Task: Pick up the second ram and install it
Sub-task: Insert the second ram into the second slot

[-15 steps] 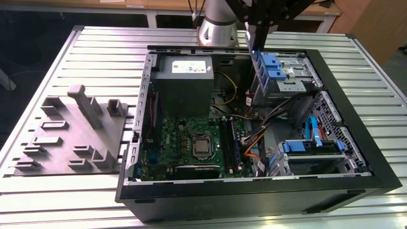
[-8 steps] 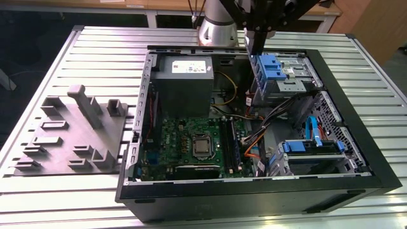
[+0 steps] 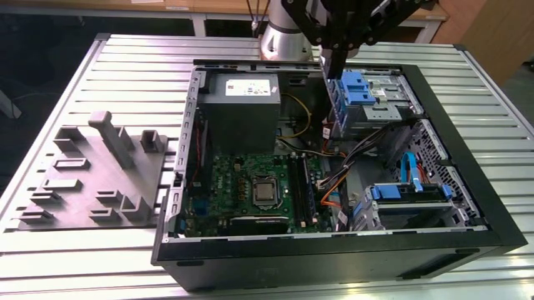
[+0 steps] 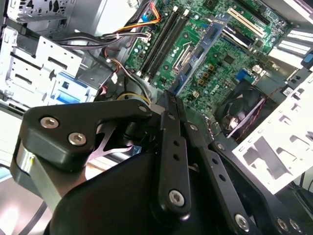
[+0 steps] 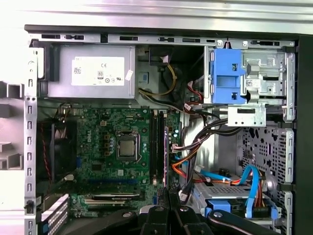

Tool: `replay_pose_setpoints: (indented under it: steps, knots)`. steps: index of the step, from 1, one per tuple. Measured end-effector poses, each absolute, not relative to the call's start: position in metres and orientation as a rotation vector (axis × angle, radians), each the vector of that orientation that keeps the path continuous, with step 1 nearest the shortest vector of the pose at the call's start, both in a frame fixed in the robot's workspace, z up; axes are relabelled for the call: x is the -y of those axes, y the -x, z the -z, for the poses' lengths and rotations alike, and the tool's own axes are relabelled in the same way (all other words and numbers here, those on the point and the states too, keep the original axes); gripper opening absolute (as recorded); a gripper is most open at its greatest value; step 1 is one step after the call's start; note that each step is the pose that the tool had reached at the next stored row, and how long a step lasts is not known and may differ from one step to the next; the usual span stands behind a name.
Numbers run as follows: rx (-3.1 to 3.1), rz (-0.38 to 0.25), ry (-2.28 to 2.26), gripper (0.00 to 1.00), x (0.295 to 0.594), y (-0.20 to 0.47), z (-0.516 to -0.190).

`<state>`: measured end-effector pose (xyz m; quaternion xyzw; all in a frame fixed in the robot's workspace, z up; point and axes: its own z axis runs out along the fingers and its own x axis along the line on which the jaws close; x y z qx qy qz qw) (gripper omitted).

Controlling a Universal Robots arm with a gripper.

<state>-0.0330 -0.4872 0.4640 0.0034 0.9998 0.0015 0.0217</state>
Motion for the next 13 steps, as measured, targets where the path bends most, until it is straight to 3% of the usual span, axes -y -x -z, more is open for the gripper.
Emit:
replay_pose_setpoints:
  steps: [13]
  knots:
    - [-3.098,-0.005,-0.011,0.11,0.487,0.033,-0.446]
